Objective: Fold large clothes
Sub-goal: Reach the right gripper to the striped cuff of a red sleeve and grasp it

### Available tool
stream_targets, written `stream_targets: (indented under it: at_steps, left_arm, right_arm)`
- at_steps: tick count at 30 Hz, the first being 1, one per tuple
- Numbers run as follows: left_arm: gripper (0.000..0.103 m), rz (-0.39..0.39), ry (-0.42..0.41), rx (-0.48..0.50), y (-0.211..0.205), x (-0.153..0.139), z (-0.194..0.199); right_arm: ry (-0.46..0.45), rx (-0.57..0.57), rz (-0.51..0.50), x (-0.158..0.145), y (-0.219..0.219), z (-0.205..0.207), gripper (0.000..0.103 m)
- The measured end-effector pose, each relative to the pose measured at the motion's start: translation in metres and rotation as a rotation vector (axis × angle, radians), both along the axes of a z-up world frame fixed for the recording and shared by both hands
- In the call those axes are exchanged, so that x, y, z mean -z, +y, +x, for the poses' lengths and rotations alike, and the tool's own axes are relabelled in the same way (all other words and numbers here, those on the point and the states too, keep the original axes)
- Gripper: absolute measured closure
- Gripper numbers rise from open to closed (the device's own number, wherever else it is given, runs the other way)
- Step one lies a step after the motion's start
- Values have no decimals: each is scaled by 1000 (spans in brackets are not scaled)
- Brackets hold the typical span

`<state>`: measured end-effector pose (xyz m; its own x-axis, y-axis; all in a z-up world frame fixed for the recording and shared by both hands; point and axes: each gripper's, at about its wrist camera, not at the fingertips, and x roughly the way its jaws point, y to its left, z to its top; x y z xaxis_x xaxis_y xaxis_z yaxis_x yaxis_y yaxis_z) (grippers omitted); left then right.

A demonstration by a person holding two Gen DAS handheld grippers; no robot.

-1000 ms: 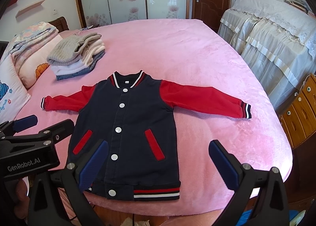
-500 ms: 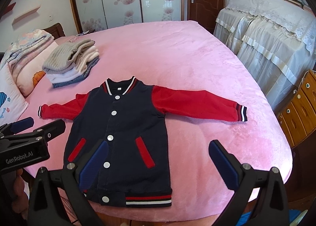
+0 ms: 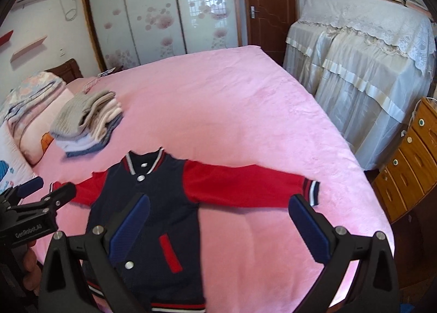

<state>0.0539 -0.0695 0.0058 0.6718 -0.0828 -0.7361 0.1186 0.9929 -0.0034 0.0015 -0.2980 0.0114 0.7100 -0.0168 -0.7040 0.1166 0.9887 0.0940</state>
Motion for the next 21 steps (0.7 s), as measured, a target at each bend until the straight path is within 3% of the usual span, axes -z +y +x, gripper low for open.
stream_targets:
  at_steps: [5,10,14,21]
  left_arm:
    - [1,-13,1,67,-39,9,36]
    - [1,22,-22,86,-81,36,68]
    - [1,37,-8,109,-109,68,87]
    - [1,65,61,155,-141,118,114]
  right_arm:
    - [61,49,-40,16,-47,28,1]
    - [159,114,-1,59,-103,57,2]
    - [228,177,33,95,-138,71,16]
    - [306,206,150,158,-174,86,33]
